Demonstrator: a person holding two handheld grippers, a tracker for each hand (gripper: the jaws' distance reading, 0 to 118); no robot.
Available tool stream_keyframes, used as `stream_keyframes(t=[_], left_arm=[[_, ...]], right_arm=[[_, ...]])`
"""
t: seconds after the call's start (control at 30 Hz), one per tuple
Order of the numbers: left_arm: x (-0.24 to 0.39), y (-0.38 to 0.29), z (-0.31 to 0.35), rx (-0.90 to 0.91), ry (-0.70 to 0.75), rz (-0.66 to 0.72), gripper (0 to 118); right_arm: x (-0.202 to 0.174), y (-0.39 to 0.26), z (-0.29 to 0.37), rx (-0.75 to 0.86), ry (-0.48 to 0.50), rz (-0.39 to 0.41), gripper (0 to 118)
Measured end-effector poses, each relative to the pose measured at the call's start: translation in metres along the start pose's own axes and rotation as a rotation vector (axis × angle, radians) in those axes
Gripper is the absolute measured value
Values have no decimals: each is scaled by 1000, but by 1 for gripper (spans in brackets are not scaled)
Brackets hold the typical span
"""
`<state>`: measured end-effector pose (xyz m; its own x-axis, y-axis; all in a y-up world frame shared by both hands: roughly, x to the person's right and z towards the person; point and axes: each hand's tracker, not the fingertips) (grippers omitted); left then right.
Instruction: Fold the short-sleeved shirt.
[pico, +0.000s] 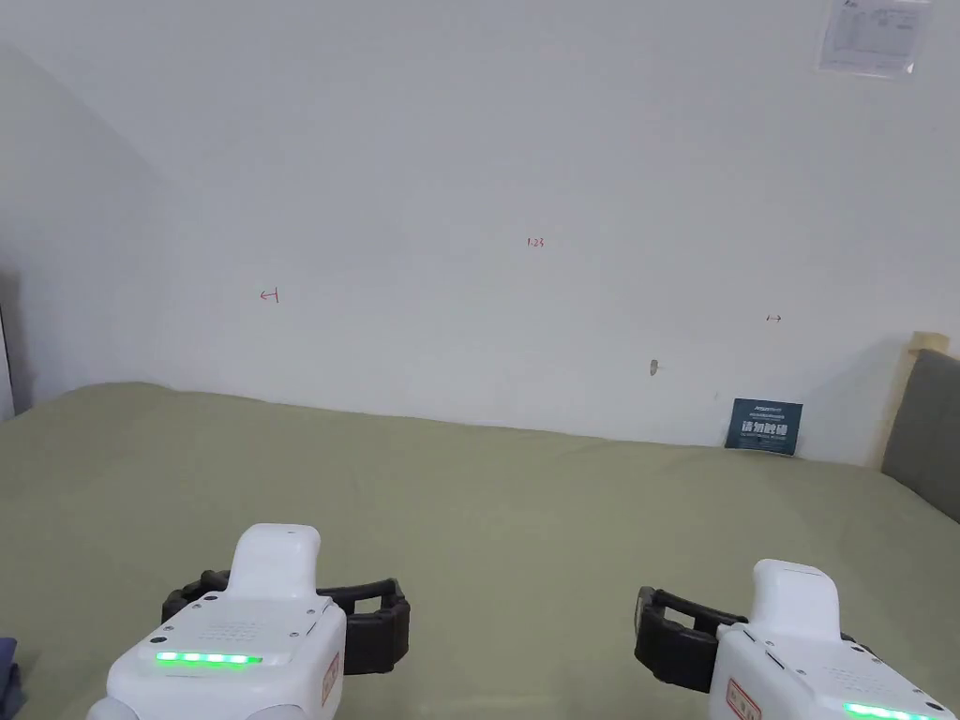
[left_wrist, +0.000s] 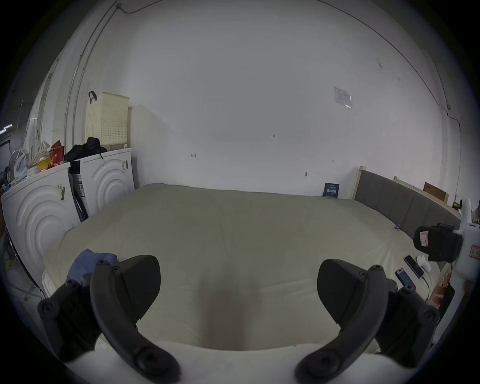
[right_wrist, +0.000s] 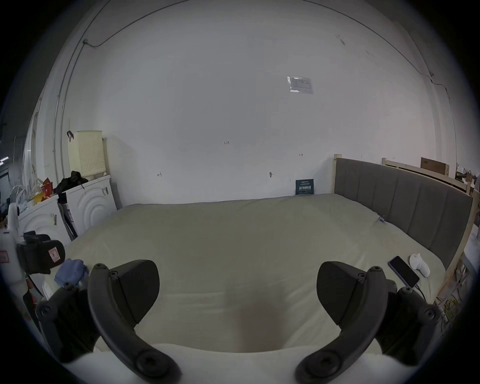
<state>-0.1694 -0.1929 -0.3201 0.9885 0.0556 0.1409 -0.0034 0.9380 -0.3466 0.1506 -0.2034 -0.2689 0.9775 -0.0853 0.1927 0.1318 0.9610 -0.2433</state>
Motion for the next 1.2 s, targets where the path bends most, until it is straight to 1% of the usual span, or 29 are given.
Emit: stream_keyframes(t=[0.1, 0.3, 0.57, 0.73, 0.87, 1.03, 1.13, 1.2], left_arm=[[2, -5, -1, -10, -2, -5, 118], [4, -7, 0, -16, -7, -2, 118], [5, -7, -1, -28, -4, -5, 118], [7, -7, -1, -34, -9, -10, 118], [9, -4, 1, -33, -7, -19, 118], [8, 2, 7, -11, -17, -9, 118], [8, 4, 8, -3, -12, -11, 118], [8, 6, 9, -3, -12, -6, 118]], right_arm=[[0, -1, -2, -26, -8, -7, 118], [5, -1, -22, -185, -81, -85, 118], [7, -6, -21, -181, -40, -104, 118], [3, -4, -21, -174, -57, -59, 118], [3, 2, -20, -169, -48, -68, 118], [1, 6, -16, -154, -72, -53, 118], [5, 9, -14, -144, -54, -81, 118], [8, 10, -10, -118, -31, -136, 118]])
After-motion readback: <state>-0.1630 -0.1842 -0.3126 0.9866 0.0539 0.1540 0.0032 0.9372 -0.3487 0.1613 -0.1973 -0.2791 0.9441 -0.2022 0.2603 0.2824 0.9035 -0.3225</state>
